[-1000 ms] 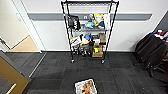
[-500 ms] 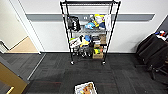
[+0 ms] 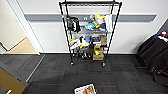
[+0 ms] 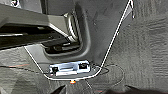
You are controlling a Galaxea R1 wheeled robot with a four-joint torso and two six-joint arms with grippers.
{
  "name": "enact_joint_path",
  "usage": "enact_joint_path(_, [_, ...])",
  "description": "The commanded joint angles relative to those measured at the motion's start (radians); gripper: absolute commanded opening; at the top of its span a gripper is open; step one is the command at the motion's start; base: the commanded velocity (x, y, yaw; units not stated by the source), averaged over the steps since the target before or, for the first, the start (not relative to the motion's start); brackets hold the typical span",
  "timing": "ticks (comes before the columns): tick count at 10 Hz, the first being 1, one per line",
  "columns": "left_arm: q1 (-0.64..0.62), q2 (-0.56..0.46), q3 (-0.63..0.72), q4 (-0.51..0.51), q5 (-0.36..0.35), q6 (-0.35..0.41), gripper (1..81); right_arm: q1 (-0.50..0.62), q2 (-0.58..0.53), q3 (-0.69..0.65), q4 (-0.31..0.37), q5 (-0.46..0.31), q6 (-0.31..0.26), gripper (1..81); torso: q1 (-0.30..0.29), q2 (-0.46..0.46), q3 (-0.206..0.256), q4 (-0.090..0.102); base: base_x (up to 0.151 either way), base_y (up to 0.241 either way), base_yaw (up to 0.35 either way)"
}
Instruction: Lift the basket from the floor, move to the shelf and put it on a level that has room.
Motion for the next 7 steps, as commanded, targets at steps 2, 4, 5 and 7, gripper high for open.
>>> enact_joint_path(2, [-0.007,-0.007,0.001,-0.008,0.081,0.003,81.1,-0.002,-0.007,0.001,0.000,-0.069,0.001,81.1,0.000,0.000,0.000,0.000,0.085,0.000,0.000])
enact_joint_path(4, [-0.007,-0.006,0.003,-0.008,0.081,0.003,81.1,0.001,-0.007,0.000,0.003,-0.070,0.000,81.1,0.001,0.000,0.000,0.000,0.000,0.000,0.000])
enact_joint_path(5, [-0.007,-0.006,0.006,-0.008,0.083,0.003,81.1,0.002,-0.007,0.004,0.003,-0.070,0.000,81.1,0.001,0.000,0.000,0.000,0.000,0.000,0.000])
enact_joint_path(7, [-0.010,-0.016,0.010,-0.008,0.091,-0.006,81.1,0.006,-0.010,0.020,-0.001,-0.072,0.003,81.1,0.000,0.000,0.000,0.000,0.000,0.000,0.000])
